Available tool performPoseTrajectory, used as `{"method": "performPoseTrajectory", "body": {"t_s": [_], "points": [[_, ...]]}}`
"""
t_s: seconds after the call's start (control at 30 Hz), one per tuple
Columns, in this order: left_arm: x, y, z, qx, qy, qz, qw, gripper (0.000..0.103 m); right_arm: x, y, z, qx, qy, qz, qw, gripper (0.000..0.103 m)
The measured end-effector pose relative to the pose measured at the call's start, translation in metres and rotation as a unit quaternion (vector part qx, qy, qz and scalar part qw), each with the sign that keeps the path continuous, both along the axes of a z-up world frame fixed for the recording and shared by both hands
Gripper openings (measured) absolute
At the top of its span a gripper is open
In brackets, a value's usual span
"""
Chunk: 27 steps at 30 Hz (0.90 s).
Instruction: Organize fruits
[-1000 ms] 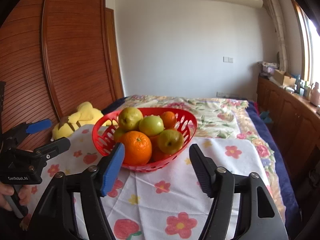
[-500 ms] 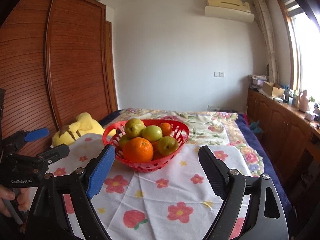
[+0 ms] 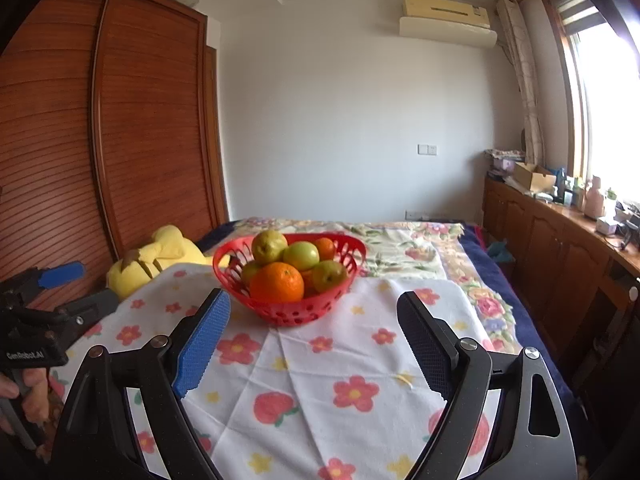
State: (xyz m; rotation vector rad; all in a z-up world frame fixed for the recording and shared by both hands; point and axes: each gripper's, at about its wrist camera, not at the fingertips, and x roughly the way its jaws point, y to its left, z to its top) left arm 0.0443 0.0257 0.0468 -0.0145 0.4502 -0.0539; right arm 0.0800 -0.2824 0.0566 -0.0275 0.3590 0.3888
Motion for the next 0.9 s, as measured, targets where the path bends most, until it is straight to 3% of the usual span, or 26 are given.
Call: {"method": "performPoseTrajectory", "body": {"t_s": [0.9], "points": [[-0.0042,0.0003,-0.0059,0.004,0.005,0.001,1.0000,0.097,-0.0045,-0.0037,-0.0110,-0.005,0.014,-0.012,1.000,0.087]]}}
